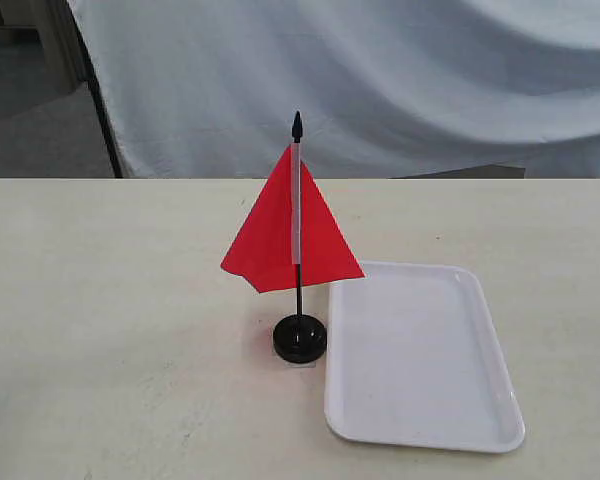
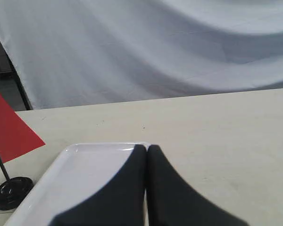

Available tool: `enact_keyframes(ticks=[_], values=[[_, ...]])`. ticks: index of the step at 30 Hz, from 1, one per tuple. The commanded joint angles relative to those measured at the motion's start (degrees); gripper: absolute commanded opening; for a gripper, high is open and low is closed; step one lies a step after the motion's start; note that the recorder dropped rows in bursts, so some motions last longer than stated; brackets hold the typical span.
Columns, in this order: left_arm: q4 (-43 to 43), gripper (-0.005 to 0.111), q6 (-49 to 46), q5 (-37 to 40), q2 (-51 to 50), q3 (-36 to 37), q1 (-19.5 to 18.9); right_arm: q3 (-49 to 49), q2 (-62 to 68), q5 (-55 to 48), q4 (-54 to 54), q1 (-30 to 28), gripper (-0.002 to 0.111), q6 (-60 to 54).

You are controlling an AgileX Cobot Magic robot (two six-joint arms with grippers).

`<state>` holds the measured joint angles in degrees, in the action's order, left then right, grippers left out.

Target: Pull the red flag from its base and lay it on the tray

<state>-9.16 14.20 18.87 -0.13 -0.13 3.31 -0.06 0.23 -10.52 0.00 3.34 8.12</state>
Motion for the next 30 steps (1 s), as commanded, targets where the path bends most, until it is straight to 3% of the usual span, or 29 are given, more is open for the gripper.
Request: enact_keyframes(ticks=[1,20,30], values=[[-0.07,0.0,-0.28,-0.51,0.13,0.13,-0.03,0.06,-0.23,0.12,0.0,0.2,0.0,0.11],[-0.07,0.0,-0.28,-0.51,0.13,0.13,-0.03,0.06,-0.23,1.26,0.0,0.2,0.0,0.11],[-0.07,0.0,-0.28,-0.51,0.13,0.13,-0.03,0.06,-0.23,31.62,0.0,0.2,0.0,-0.38]])
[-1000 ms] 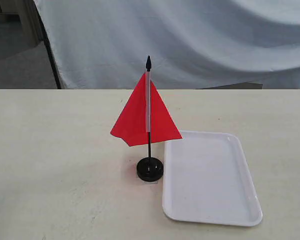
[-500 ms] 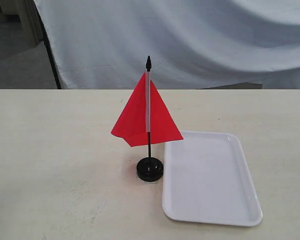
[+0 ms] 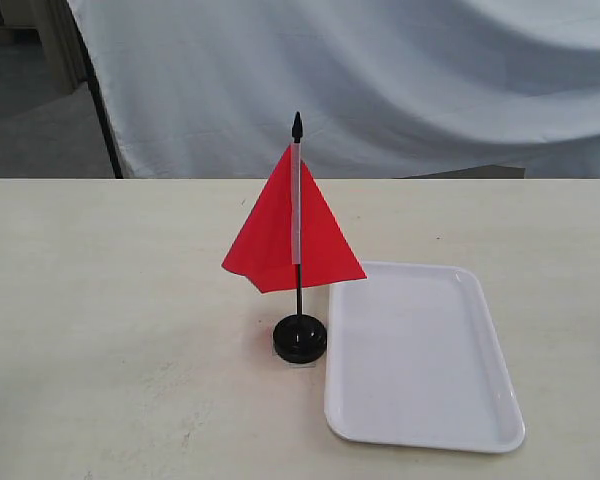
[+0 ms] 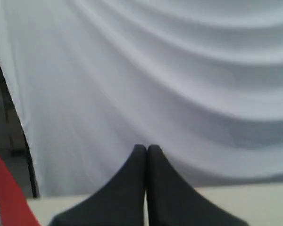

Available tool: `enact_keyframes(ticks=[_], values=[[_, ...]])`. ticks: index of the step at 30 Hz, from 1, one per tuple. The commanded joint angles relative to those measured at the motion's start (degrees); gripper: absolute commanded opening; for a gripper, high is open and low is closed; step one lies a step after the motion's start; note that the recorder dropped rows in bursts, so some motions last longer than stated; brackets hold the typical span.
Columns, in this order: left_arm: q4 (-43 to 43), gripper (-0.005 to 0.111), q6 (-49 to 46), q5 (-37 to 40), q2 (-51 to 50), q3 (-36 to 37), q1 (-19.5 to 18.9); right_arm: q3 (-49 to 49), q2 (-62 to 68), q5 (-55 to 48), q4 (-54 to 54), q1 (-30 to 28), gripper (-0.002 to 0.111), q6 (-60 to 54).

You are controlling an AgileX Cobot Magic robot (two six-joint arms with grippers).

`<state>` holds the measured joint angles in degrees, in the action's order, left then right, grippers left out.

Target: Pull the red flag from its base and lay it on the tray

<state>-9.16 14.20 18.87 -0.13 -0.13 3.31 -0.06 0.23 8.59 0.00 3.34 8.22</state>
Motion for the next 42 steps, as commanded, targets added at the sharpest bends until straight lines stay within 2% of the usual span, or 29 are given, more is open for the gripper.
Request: enact_keyframes(ticks=[1,5,9,13,15,19,21,27,30,33,38,42], values=[[-0.07,0.0,-0.28,-0.51,0.13,0.13,-0.03,0.06,-0.23,14.88,0.0,0.2,0.0,-0.48],[-0.07,0.0,-0.28,-0.51,0.13,0.13,-0.03,0.06,-0.23,21.76,0.0,0.2,0.0,1.91],[-0.07,0.0,-0.28,-0.51,0.13,0.13,-0.03,0.06,-0.23,24.08,0.0,0.2,0.0,18.31],[-0.07,0.0,-0.28,-0.51,0.13,0.13,-0.03,0.06,-0.23,28.63,1.54,0.2,0.0,17.88],[-0.07,0.0,-0.28,-0.51,0.13,0.13,-0.03,0.06,4.06,33.98,1.54,0.2,0.0,17.88],[-0.07,0.0,-0.28,-0.51,0.13,0.13,-0.03,-2.2,23.36,44.63,6.96,0.2,0.0,17.47],[-0.07,0.0,-0.28,-0.51,0.13,0.13,-0.03,-7.14,39.04,49.48,16.35,0.2,0.0,17.47],[-0.07,0.0,-0.28,-0.51,0.13,0.13,-0.03,-14.53,63.91,56.32,34.86,0.2,0.0,17.33],[-0.07,0.0,-0.28,-0.51,0.13,0.13,-0.03,-18.12,81.68,61.37,44.4,0.31,0.0,16.42],[-0.07,0.0,-0.28,-0.51,0.13,0.13,-0.03,-22.0,92.63,61.37,47.18,4.01,0.0,15.85],[-0.07,0.0,-0.28,-0.51,0.13,0.13,-0.03,-25.84,99.03,60.26,47.51,9.12,0.0,13.18],[-0.07,0.0,-0.28,-0.51,0.13,0.13,-0.03,-25.95,98.5,60.1,48.11,9.27,0.0,13.18]])
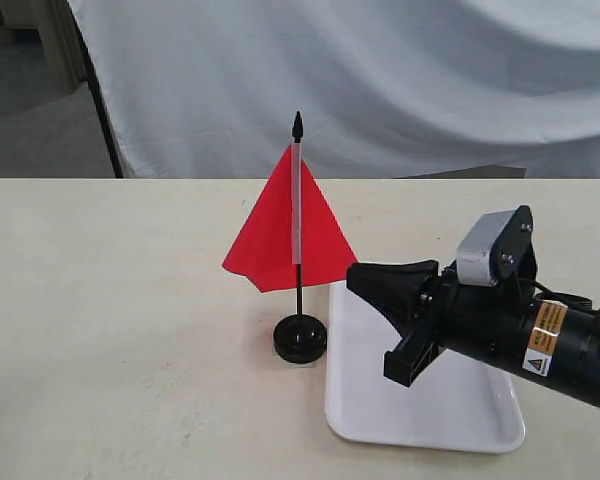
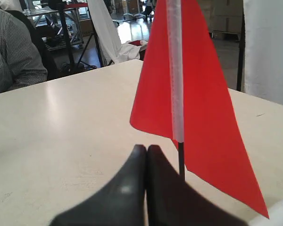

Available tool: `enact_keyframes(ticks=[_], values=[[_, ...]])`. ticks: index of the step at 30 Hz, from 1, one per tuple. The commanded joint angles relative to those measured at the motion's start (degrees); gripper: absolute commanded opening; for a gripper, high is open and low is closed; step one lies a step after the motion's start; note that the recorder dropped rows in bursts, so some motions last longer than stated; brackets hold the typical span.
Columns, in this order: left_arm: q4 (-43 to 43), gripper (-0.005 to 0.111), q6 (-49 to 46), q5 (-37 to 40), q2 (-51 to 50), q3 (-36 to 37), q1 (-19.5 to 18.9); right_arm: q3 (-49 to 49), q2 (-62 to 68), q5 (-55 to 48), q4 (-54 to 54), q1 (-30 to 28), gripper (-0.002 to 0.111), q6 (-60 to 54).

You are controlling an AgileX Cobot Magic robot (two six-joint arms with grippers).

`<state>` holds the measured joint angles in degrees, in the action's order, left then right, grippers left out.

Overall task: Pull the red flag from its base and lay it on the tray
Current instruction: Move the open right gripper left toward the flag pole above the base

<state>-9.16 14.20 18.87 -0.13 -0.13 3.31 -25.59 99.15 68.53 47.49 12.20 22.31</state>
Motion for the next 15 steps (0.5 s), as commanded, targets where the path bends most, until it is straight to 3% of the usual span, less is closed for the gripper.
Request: enact_keyframes(ticks=[1,2,4,5,7,8,15], values=[[-0.07,0.0,-0.28,-0.51,0.13,0.13,-0.03,-0.43,-0.7,-0.09,0.62,0.41,0.0,-0.91],[-0.07,0.0,-0.28,-0.51,0.13,0.13,-0.03,-0.43,-0.94,-0.36,0.62,0.41,0.001,-0.91],[-0.07,0.0,-0.28,-0.51,0.13,0.13,-0.03,-0.43,-1.19,-0.84,0.51,0.41,0.02,-1.26],[-0.07,0.0,-0.28,-0.51,0.13,0.13,-0.03,-0.43,-1.19,-1.44,-0.03,0.41,0.053,-2.0],[-0.07,0.0,-0.28,-0.51,0.13,0.13,-0.03,-0.43,-1.19,-1.62,-0.56,0.41,0.091,-2.14],[-0.07,0.0,-0.28,-0.51,0.13,0.13,-0.03,-0.43,-1.19,-1.62,-0.77,0.41,0.104,-2.61],[-0.07,0.0,-0.28,-0.51,0.13,0.13,-0.03,-1.59,-0.78,-4.39,-7.24,0.5,0.103,-6.56]])
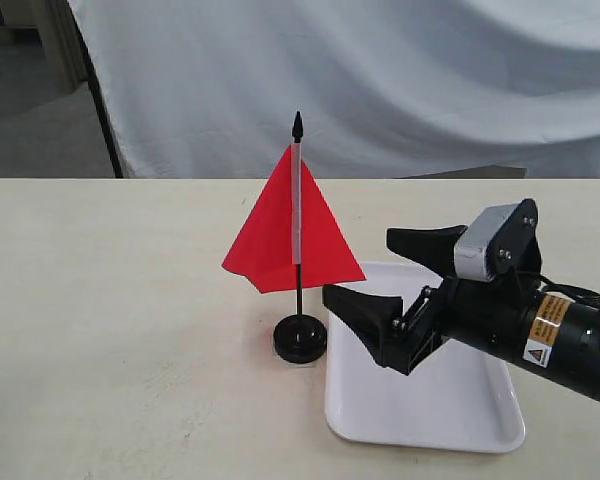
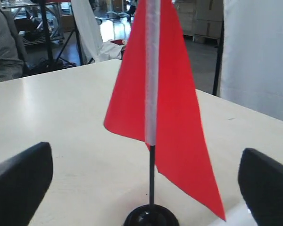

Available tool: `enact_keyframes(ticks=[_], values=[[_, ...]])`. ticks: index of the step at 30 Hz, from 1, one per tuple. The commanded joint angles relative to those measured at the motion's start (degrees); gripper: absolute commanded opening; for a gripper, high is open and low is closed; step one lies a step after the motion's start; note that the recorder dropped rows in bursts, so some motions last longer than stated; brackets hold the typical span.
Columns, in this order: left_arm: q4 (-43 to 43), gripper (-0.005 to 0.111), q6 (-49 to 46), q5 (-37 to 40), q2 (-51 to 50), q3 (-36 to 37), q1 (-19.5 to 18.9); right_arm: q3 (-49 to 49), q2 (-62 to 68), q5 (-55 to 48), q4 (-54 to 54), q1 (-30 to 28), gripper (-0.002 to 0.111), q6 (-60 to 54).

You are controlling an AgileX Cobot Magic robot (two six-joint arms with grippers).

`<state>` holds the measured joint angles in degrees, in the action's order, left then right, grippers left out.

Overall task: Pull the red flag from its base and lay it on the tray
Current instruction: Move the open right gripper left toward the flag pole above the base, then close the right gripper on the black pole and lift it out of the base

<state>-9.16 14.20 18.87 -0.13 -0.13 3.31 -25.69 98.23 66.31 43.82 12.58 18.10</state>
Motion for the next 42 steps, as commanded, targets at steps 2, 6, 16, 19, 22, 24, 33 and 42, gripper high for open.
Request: enact_keyframes(ticks=[2,6,16,19,22,24,33,42], values=[[-0.07,0.0,-0.28,-0.51,0.13,0.13,-0.03,-3.87,0.86,-4.24,-1.17,0.13,0.103,-1.96],[-0.07,0.0,-0.28,-0.51,0.13,0.13,-0.03,-10.47,3.92,-7.92,8.39,0.13,0.103,4.05],[-0.07,0.0,-0.28,-0.51,0.13,0.13,-0.03,-20.26,11.47,-2.74,18.05,0.89,0.103,10.93],[-0.07,0.0,-0.28,-0.51,0.13,0.13,-0.03,-22.51,13.94,-2.25,18.16,1.15,0.103,11.62],[-0.07,0.0,-0.28,-0.51,0.13,0.13,-0.03,-23.69,15.83,-1.71,18.16,1.58,0.103,11.62],[-0.07,0.0,-0.28,-0.51,0.13,0.13,-0.03,-24.15,16.63,-1.71,17.94,2.5,0.103,11.62],[-0.07,0.0,-0.28,-0.51,0.13,0.13,-0.03,-24.83,16.83,-2.59,12.12,7.07,0.074,10.5],[-0.07,0.0,-0.28,-0.51,0.13,0.13,-0.03,-24.83,16.83,-6.66,11.28,7.1,0.0,9.15]])
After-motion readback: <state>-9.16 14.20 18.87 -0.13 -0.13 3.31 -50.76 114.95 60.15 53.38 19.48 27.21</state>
